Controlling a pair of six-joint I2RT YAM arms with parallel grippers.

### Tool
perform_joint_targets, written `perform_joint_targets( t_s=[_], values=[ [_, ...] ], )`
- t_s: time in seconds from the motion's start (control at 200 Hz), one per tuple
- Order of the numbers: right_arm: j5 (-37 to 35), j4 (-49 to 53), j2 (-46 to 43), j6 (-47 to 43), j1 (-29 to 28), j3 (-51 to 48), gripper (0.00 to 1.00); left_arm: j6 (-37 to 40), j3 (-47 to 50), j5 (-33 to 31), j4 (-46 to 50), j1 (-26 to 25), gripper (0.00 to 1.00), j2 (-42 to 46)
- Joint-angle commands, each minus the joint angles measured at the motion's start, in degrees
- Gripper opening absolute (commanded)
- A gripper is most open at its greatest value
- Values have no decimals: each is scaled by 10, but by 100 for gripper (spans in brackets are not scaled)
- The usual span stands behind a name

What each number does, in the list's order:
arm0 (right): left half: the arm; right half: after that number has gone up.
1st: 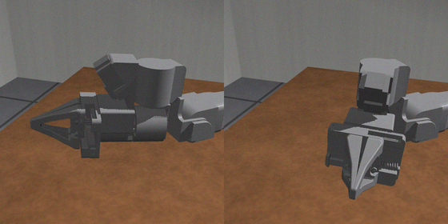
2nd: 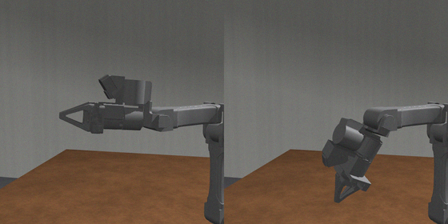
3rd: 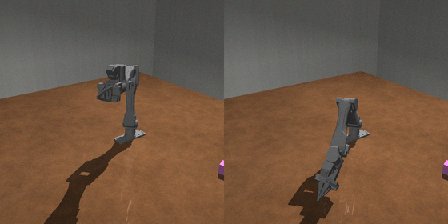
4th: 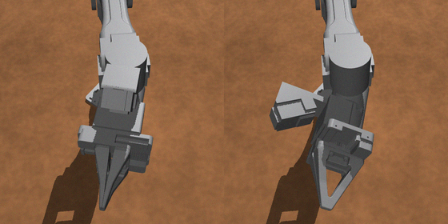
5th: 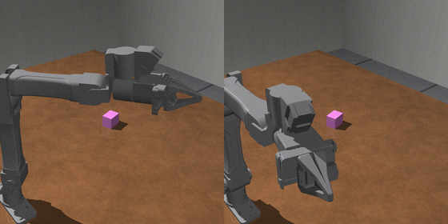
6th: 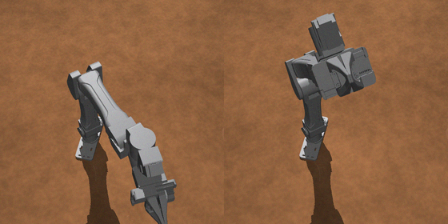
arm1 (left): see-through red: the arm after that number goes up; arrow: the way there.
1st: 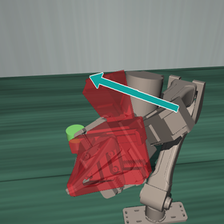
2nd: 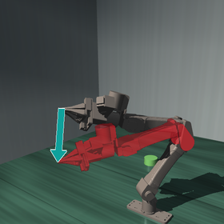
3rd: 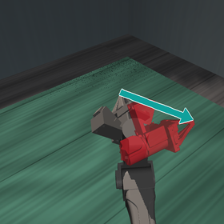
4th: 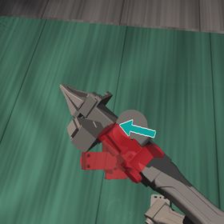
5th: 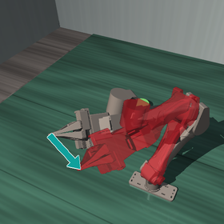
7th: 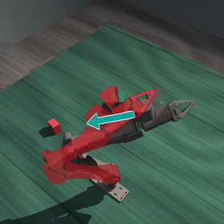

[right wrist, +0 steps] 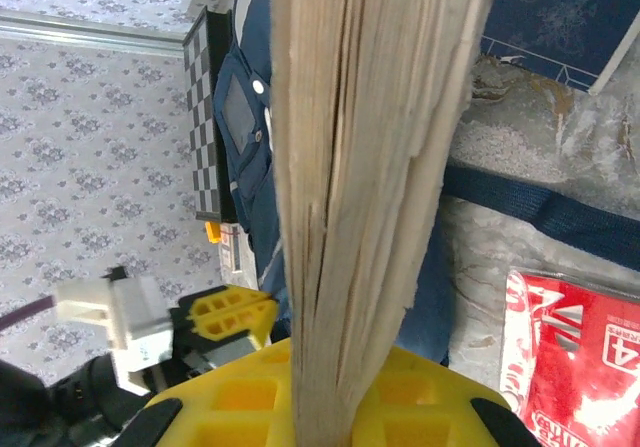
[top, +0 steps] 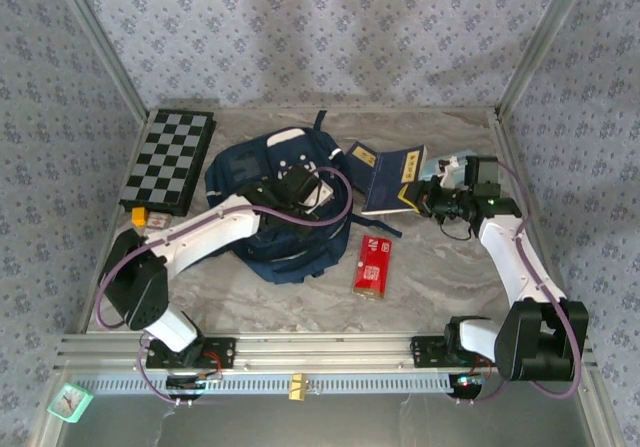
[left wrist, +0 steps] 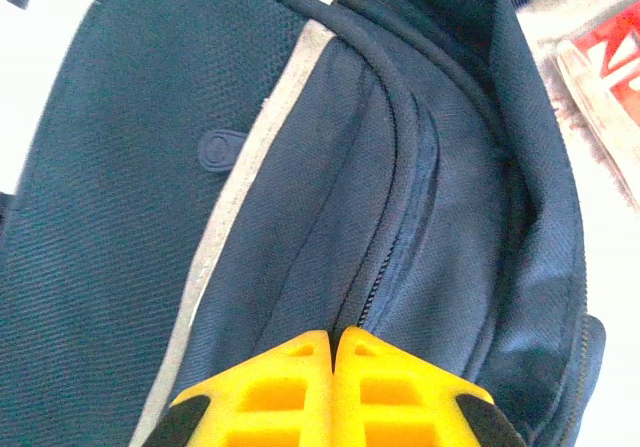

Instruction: Pack the student bag

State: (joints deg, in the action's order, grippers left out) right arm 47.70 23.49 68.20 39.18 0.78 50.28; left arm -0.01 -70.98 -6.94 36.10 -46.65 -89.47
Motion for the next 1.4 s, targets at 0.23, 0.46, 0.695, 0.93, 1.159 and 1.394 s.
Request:
perform_joint_targets(
  t_s=[0.23, 0.46, 0.695, 0.93, 1.159, 1.394],
  values=[
    [29, 107, -15, -69, -19, 10, 0, -16, -60, -55, 15, 24, 0, 52],
    [25, 59, -1, -11, -98, -23, 0, -33, -76, -55, 13, 36, 0, 53],
    [11, -35, 29, 57, -174, -49, 0, -61, -89, -71, 1, 44, 0, 62],
    [-25, -197, 84, 123, -254, -49, 0, -67, -94, -64, -8, 46, 0, 61],
    [-32, -190, 89, 89, -256, -18, 0, -52, -58, 78, 14, 44, 5, 66],
    [-32, -151, 86, 66, -240, -22, 0, -66, 20, 180, -27, 16, 26, 81]
  ],
)
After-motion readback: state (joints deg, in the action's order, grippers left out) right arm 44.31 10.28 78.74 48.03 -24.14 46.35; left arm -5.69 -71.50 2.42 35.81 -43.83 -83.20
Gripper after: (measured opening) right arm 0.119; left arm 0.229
